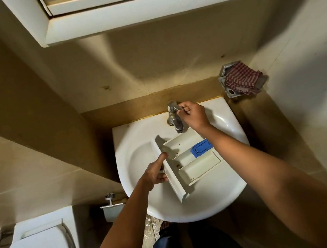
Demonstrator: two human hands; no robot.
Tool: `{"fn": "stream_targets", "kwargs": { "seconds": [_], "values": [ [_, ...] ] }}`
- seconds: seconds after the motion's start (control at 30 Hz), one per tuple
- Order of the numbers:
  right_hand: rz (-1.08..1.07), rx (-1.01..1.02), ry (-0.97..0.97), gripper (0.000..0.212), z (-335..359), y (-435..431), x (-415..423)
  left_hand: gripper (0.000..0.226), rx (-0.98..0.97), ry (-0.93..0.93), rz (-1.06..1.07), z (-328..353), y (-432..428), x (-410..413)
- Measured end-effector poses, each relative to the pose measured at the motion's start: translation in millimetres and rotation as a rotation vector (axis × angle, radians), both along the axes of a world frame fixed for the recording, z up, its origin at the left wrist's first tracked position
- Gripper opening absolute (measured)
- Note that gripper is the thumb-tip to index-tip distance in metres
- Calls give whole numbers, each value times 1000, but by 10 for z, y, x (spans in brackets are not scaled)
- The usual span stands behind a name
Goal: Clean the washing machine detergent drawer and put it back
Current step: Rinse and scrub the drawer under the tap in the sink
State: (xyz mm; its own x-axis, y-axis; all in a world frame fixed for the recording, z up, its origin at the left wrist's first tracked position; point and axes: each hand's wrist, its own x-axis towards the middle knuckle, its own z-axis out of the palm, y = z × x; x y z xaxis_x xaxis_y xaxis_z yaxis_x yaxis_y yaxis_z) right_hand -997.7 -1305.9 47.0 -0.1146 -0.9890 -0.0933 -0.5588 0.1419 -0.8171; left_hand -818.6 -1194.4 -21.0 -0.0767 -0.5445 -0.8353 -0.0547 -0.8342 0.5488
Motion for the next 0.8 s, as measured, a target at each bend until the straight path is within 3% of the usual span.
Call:
{"fn": "stream_targets", "kwargs": {
  "seconds": [0.17,0.33,0.47,0.6,0.7,0.8],
  "values": [
    [16,-6,-17,25,-38,-65,-1,88,11,4,-3,12,-11,-3],
    [52,-31,10,25,-77,-99,-55,99,3,-11,-17,-19,-52,-8],
    [62,-22,-19,25,-104,-110,-84,89,-5,-22,-55,-9,-104,-12],
    [-79,-15,-149,15,-226,83,-152,81,0,-17,-72,-4,-133,2],
    [-92,63,23,18,-502,399,-282,80,2,-11,-81,-17,-150,-5],
    [159,221,341,18,-714,650,-363,80,9,-20,-91,-40,-169,-12]
  ]
}}
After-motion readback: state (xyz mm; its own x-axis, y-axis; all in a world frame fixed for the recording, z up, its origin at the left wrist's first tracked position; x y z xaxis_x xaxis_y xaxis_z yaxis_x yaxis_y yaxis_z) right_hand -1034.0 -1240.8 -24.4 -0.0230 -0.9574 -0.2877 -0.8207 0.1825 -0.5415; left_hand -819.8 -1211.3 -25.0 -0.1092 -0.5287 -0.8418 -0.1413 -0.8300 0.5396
